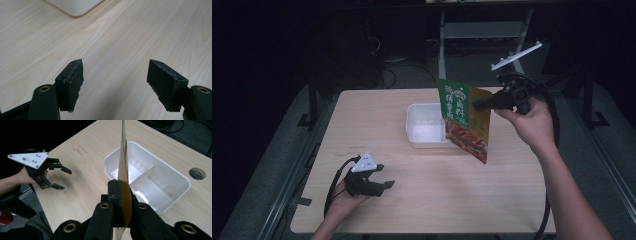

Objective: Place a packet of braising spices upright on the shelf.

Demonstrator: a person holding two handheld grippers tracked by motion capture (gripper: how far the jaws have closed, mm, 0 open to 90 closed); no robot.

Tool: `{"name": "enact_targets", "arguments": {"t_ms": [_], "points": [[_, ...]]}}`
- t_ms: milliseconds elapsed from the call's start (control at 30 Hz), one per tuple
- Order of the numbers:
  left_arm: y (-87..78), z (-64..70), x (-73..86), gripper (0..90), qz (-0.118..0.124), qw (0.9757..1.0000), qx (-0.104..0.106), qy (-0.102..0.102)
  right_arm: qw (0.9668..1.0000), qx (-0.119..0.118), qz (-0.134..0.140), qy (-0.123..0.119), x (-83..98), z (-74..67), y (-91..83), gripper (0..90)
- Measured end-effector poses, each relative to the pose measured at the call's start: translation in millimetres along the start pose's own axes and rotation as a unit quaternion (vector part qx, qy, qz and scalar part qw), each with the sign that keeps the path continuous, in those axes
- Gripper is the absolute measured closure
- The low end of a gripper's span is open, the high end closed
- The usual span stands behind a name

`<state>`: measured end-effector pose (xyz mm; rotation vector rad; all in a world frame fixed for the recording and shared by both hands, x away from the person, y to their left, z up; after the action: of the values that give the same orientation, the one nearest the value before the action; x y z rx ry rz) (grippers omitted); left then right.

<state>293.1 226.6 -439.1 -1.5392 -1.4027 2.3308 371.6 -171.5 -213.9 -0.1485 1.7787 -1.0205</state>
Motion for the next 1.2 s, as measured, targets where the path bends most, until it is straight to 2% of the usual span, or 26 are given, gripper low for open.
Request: {"name": "enact_targets", "arguments": {"t_ms": [300,500,667,767,967,1200], "points": [[-0.3,-0.7,0.1,29.1,0.001,1.0,0.001,-0.001,0.9996,0.026,0.0,0.01,-12.8,12.8,2.1,89.9],[-0.5,-1.3,0.2,29.1,0.002,1.0,0.002,-0.002,0.9986,0.048,0.005,0.022,-21.9,25.4,8.6,89.9],[0.0,-1.4,0.2,29.1,0.002,1.0,0.002,-0.002,0.9977,0.063,0.01,0.023,-26.2,31.4,13.3,89.9],[-0.1,-1.3,0.1,29.0,0.004,1.0,0.003,-0.004,0.9966,0.078,0.01,0.024,-31.0,37.2,22.2,89.9],[0.1,-3.7,0.8,29.1,0.005,0.9999,0.004,-0.008,0.9951,0.095,0.007,0.026,-35.2,47.4,37.9,89.9],[-0.7,-4.8,0.9,29.0,0.009,0.9999,0.004,-0.012,0.9942,0.102,0.003,0.033,-36.4,55.7,52.3,89.9]]}}
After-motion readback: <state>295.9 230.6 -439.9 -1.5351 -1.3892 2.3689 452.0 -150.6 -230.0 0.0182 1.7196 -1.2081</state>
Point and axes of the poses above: each handheld gripper's, and its own axes: y roughly forward along the jaws, x roughly out of its underside, z roughly to its right, the point moved 1 cm from there along y, roughly forward along the jaws, and after that the axes turned 8 degrees about -y, right-handed, at the moved point
